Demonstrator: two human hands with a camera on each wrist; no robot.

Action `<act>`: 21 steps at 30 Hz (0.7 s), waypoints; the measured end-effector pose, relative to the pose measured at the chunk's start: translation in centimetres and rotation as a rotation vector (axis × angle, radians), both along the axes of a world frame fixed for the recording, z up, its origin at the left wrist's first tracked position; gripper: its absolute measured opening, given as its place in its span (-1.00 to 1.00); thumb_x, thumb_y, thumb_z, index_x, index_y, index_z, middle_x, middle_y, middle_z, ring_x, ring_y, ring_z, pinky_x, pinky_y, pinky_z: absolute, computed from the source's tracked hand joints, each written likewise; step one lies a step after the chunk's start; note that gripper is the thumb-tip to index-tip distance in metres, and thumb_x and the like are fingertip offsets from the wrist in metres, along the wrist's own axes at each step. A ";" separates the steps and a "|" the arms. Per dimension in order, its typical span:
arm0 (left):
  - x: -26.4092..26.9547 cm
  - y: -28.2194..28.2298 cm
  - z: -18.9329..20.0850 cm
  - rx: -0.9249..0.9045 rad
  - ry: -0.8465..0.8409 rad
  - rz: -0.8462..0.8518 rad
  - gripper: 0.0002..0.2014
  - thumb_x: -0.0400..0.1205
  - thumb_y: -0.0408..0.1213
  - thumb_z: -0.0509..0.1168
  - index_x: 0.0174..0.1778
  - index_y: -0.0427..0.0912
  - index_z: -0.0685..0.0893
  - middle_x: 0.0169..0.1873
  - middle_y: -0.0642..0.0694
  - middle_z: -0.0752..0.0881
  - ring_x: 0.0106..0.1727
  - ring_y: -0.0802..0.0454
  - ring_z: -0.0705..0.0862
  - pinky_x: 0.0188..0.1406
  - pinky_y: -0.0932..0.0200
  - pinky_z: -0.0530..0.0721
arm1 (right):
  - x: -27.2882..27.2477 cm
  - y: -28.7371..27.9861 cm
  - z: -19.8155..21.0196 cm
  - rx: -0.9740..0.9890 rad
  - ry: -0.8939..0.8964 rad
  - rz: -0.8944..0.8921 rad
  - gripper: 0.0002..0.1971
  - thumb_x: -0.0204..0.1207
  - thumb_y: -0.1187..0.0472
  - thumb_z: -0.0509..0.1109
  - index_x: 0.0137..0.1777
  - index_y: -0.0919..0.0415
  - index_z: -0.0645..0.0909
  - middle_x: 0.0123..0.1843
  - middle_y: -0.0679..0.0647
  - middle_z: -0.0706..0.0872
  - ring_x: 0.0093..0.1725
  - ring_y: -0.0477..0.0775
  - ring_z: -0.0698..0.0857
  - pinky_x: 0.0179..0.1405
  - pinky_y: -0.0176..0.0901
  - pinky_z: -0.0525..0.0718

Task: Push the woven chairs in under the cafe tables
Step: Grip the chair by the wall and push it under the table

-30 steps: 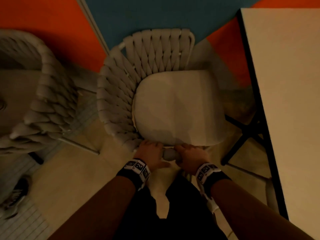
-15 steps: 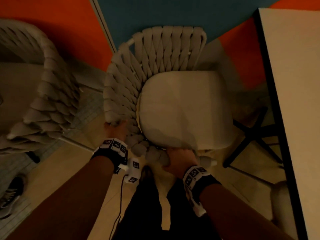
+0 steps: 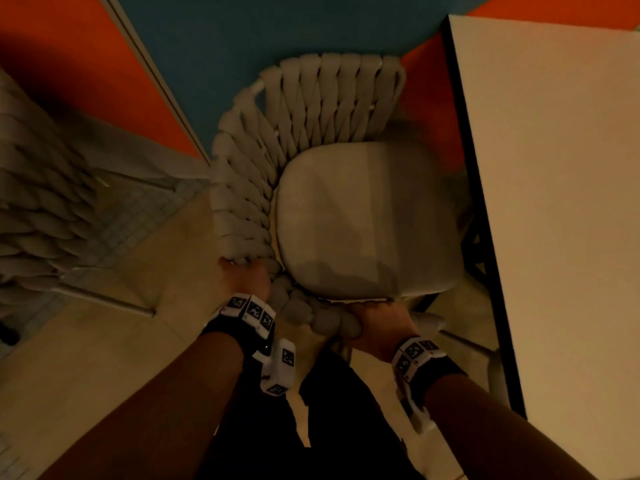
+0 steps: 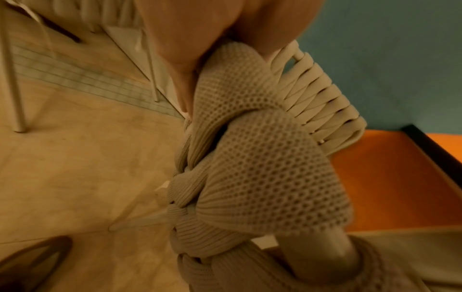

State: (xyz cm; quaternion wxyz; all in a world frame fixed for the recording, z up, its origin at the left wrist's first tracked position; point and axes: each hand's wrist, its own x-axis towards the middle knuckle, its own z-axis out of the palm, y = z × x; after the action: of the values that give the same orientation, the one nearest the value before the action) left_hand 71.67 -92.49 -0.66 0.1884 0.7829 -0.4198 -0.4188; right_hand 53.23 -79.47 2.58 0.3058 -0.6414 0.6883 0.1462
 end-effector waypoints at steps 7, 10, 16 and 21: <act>-6.3 0.9 1.6 0.099 0.009 -0.009 -0.49 0.64 -0.27 0.24 0.48 -0.35 0.29 0.37 -0.37 0.53 0.34 -0.36 0.54 0.34 -0.11 0.52 | -6.2 0.4 0.9 0.009 0.020 -0.046 -0.69 0.31 -0.12 0.38 0.04 -0.10 0.70 -0.09 -0.03 0.82 -0.08 0.14 0.76 -0.17 -0.09 0.67; -6.4 1.1 1.4 0.003 -0.003 0.020 -0.66 0.58 -0.32 0.30 0.26 -0.28 0.48 0.27 -0.36 0.61 0.26 -0.36 0.58 0.36 -0.25 0.53 | -6.0 0.9 0.4 0.019 0.015 -0.045 -0.71 0.32 -0.13 0.37 -0.02 -0.05 0.68 -0.09 0.00 0.81 -0.08 0.18 0.75 -0.08 -0.02 0.69; -6.6 2.2 2.1 -0.043 -0.016 0.057 -0.89 0.61 -0.47 0.30 0.02 -0.36 0.55 0.16 -0.48 0.64 0.18 -0.40 0.59 0.21 -0.09 0.51 | -6.4 1.5 -0.6 0.012 -0.056 0.019 -0.63 0.37 -0.17 0.29 0.15 -0.12 0.62 -0.04 -0.02 0.81 -0.06 0.13 0.76 -0.08 -0.04 0.73; -6.5 0.3 0.9 0.059 -0.031 0.007 -0.72 0.64 -0.36 0.22 0.23 -0.42 0.45 0.30 -0.43 0.59 0.27 -0.34 0.55 0.40 -0.16 0.47 | -6.7 0.3 -0.7 -0.021 -0.043 0.012 -0.60 0.30 -0.18 0.34 0.12 -0.10 0.64 -0.03 -0.02 0.81 -0.05 0.16 0.76 -0.10 -0.01 0.75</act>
State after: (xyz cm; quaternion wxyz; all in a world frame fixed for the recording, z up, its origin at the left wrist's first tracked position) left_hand 65.13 -92.17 0.24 0.1603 0.7959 -0.4077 -0.4180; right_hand 46.55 -79.15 1.85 0.3131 -0.6516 0.6792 0.1268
